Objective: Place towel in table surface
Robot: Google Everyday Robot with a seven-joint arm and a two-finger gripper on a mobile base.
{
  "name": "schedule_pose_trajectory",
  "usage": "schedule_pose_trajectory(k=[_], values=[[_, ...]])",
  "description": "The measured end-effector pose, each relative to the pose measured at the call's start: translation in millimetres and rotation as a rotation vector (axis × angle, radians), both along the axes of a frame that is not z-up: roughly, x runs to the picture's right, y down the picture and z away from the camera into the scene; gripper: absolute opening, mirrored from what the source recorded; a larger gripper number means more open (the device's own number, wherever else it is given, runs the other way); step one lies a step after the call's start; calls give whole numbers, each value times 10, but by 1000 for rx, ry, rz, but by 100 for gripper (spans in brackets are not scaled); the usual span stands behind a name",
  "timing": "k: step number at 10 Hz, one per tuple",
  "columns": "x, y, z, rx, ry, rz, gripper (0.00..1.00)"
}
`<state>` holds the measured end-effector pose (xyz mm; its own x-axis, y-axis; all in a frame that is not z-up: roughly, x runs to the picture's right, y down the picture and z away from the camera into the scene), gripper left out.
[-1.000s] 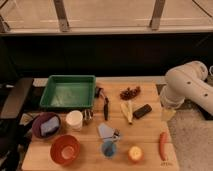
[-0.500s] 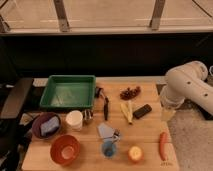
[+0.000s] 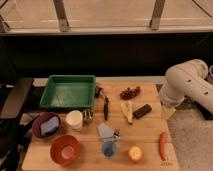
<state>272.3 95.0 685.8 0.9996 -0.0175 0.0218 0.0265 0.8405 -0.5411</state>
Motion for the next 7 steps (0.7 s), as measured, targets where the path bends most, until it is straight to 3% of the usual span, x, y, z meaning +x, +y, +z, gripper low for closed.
schedule_pose_trajectory(k=[2, 4, 5, 7], values=[[-363, -78, 55, -10, -119, -74, 65], [-829, -54, 61, -34, -280, -173, 65], [-1104, -5, 50, -45, -383, -248, 65], [-1447, 122, -23, -62, -521, -387, 65]])
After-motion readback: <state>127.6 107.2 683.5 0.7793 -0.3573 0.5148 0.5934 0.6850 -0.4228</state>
